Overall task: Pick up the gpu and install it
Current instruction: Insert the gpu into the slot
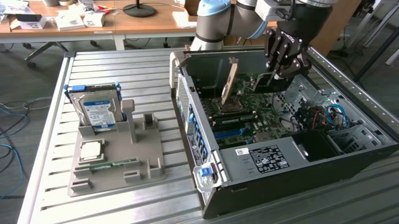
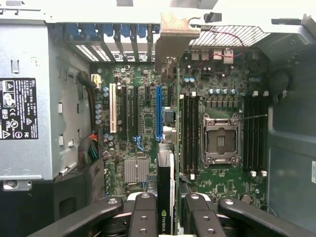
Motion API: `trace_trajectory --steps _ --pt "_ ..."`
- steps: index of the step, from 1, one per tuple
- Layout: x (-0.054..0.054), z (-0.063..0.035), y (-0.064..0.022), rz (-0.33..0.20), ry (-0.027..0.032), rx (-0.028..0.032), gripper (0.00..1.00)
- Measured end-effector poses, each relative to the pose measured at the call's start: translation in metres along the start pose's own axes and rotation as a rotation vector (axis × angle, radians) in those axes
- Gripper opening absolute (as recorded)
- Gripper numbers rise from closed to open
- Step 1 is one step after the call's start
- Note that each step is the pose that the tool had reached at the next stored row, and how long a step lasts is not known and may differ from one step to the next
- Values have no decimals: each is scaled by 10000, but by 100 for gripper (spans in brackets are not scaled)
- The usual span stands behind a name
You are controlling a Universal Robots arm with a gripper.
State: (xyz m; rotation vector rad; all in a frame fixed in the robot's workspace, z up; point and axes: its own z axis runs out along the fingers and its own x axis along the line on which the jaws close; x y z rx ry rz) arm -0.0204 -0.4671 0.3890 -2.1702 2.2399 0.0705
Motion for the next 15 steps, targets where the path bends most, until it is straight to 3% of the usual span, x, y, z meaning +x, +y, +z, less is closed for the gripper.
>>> trace_trajectory --steps 15 --pt "9 191 2 0 0 0 26"
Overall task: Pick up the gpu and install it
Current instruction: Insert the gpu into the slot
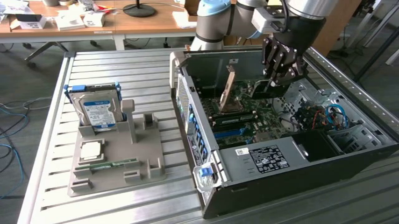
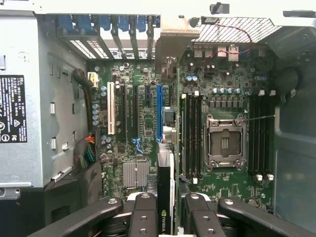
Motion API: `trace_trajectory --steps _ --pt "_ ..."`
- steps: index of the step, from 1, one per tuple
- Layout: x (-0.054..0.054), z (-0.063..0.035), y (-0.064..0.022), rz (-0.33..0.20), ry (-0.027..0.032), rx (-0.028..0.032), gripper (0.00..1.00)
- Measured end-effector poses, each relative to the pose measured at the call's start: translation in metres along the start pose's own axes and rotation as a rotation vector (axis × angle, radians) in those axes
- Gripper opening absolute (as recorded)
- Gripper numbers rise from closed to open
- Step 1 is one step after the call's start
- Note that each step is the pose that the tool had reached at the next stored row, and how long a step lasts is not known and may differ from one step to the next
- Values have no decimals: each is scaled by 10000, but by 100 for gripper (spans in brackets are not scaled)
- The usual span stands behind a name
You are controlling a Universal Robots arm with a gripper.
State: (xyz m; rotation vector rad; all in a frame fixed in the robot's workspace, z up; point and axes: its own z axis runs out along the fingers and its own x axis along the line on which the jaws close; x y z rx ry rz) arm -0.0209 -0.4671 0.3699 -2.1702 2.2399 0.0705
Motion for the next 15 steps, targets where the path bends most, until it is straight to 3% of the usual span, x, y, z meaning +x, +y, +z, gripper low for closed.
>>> trace_trajectory --steps 15 --pt "6 118 1 0 -1 0 26"
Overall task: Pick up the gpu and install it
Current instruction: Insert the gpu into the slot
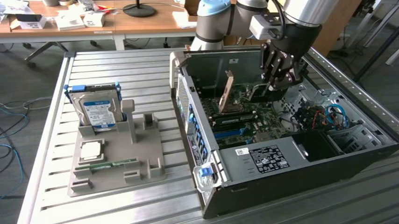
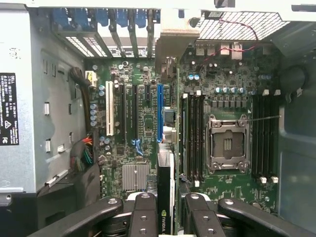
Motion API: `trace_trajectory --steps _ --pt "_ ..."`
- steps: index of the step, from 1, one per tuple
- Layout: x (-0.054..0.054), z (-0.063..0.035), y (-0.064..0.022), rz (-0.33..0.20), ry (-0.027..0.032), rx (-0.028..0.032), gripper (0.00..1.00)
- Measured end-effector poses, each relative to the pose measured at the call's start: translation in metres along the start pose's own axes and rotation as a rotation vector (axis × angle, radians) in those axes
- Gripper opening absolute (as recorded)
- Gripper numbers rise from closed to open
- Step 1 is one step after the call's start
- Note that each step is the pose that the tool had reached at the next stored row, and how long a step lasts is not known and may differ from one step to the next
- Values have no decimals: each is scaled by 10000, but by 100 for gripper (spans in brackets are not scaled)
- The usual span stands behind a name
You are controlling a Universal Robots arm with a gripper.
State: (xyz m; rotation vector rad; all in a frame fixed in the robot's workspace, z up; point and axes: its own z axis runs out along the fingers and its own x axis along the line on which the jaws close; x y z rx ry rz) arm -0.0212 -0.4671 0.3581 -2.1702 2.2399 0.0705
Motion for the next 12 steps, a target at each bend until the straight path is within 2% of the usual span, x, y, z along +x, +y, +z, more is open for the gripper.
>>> trace_trajectory --steps 1,4,8,12 --pt "0 8 0 0 0 0 26" --pt "11 230 10 -1 1 0 26" --pt "14 286 15 -2 1 0 26" --pt "14 291 16 0 3 -1 26"
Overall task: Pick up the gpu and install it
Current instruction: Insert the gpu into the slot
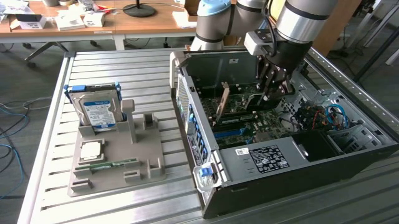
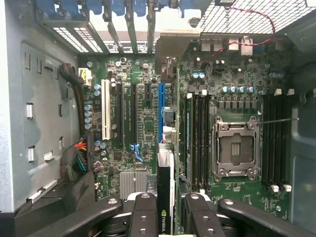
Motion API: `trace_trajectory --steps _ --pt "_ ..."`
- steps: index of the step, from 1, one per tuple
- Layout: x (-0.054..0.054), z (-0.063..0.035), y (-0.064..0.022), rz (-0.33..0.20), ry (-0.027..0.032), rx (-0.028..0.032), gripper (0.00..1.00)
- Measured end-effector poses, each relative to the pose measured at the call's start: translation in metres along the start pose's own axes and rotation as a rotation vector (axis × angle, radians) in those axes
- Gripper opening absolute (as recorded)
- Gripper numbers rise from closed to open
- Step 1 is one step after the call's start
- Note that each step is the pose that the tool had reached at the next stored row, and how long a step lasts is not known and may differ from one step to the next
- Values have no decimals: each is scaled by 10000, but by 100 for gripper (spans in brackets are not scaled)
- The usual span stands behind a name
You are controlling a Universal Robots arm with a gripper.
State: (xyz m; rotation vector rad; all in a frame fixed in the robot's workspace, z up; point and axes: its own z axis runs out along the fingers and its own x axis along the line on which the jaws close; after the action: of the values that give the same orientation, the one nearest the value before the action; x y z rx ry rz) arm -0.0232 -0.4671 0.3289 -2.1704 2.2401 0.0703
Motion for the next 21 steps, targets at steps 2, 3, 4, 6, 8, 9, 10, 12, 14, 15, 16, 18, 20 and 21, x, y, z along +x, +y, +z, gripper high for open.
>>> trace_trajectory --steps 2,3,4,6,8,9,10,12,14,15,16,18,20,21 --pt "0 1 0 0 -1 0 26" --pt "0 9 0 0 -6 2 26" --pt "1 22 0 -1 -6 2 26" --pt "3 53 2 0 -3 1 26" --pt "4 89 7 1 -4 2 26" --pt "5 106 10 1 -2 2 26" --pt "6 124 13 0 -2 1 26" --pt "8 162 19 -2 -2 2 26" --pt "10 198 28 -5 -3 2 26" --pt "11 217 32 -6 -3 2 26" --pt "12 234 36 -7 -3 2 26" --pt "14 272 44 -10 -3 2 26" --pt "16 300 48 -13 -3 2 26" --pt "17 312 49 -15 -2 1 26"
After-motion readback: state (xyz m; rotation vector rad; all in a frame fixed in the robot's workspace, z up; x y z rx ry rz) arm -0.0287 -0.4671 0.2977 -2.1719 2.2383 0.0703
